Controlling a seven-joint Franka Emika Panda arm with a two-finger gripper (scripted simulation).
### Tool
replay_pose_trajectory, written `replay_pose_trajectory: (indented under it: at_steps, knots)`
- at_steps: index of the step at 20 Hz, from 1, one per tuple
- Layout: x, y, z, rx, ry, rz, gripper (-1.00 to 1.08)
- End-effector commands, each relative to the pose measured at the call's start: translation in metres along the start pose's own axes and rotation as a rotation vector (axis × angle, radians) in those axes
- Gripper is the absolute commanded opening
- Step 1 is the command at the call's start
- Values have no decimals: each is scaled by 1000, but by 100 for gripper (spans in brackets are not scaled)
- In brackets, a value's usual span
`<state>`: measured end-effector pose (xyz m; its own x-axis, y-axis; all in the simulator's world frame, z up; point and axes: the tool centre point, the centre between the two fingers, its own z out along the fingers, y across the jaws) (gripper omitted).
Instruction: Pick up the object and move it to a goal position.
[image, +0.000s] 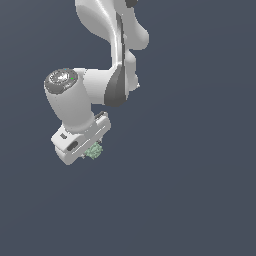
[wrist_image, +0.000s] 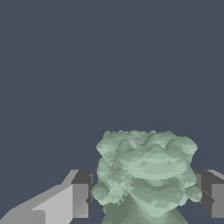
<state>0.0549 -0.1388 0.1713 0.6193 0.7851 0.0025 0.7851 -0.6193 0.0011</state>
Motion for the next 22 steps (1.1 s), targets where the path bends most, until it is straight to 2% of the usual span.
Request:
replay_pose_trajectory:
  at_steps: [1, 12, 22]
  knots:
    - [1, 12, -15, 1, 0, 0, -100]
    - [7, 54, -66, 1, -1, 0, -100]
    - [10, 79, -95, 1, -2, 0, -100]
